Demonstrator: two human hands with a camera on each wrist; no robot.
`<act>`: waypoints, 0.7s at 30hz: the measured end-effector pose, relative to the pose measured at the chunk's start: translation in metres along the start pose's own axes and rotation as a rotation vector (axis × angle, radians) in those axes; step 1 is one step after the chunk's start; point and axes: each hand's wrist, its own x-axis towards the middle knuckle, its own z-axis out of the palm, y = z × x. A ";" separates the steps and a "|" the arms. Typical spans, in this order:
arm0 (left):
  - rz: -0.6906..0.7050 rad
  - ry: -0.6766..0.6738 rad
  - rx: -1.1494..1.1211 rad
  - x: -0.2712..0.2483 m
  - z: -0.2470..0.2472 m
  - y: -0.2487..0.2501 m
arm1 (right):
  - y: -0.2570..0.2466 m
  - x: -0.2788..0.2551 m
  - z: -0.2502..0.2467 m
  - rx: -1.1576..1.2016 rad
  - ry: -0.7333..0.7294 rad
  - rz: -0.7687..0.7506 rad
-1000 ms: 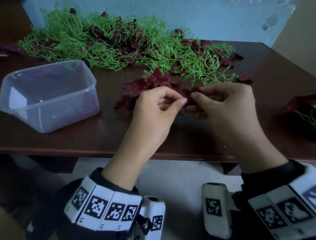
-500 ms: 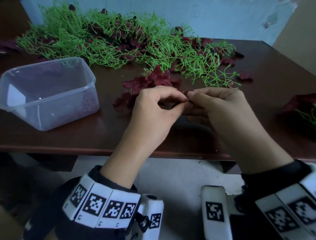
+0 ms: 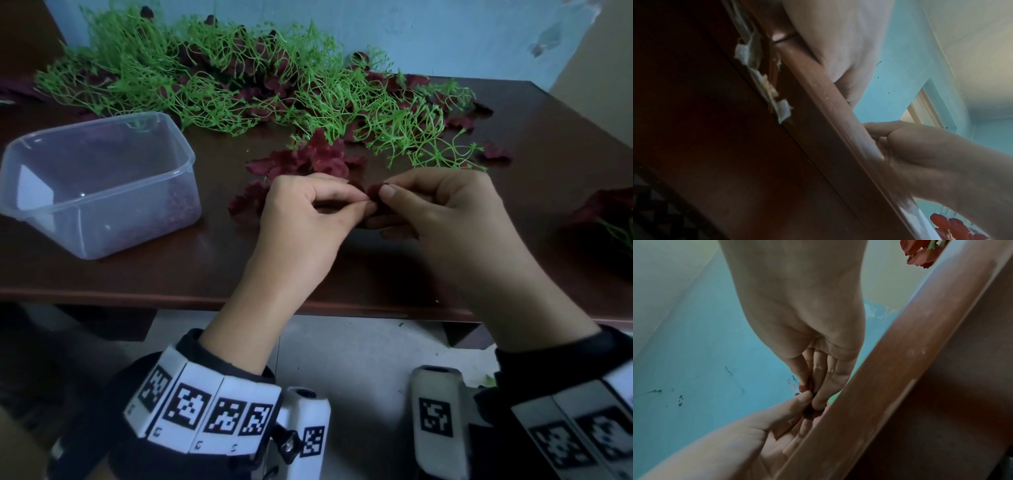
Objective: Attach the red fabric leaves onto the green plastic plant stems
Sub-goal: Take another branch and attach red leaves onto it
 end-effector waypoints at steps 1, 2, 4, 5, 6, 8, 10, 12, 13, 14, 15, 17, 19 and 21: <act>0.002 0.010 0.001 0.000 0.000 -0.001 | 0.000 0.000 0.000 -0.024 -0.010 -0.014; 0.002 0.021 0.002 0.000 0.000 -0.002 | -0.001 -0.001 -0.001 -0.052 -0.017 -0.030; 0.007 0.049 0.012 -0.001 0.000 -0.002 | 0.000 -0.001 0.000 -0.120 -0.014 -0.068; 0.013 0.064 0.024 -0.002 0.001 -0.003 | 0.000 0.000 0.000 -0.158 -0.001 -0.086; 0.018 0.075 0.038 -0.002 0.001 -0.003 | 0.001 0.000 0.000 -0.191 0.019 -0.098; 0.013 0.092 0.055 -0.003 0.001 -0.002 | 0.002 0.000 0.000 -0.230 0.061 -0.113; -0.006 0.086 0.051 -0.003 0.000 -0.001 | 0.003 0.000 0.000 -0.236 0.071 -0.121; -0.033 0.071 0.036 -0.004 0.000 0.001 | 0.003 -0.001 0.000 -0.240 0.058 -0.124; -0.045 0.066 0.026 -0.004 0.000 0.002 | 0.003 -0.001 0.000 -0.244 0.050 -0.124; -0.052 0.063 0.014 -0.005 0.000 0.004 | 0.003 -0.001 -0.001 -0.250 0.044 -0.127; -0.058 0.060 -0.003 -0.006 0.000 0.005 | 0.003 -0.001 -0.001 -0.254 0.038 -0.133; -0.071 0.054 -0.046 -0.006 0.000 0.009 | 0.002 0.000 -0.002 -0.242 0.032 -0.145; -0.082 0.053 -0.086 -0.006 0.000 0.011 | 0.001 0.001 -0.003 -0.221 0.033 -0.149; -0.090 0.062 -0.139 -0.005 0.000 0.011 | 0.003 0.002 -0.004 -0.208 0.033 -0.152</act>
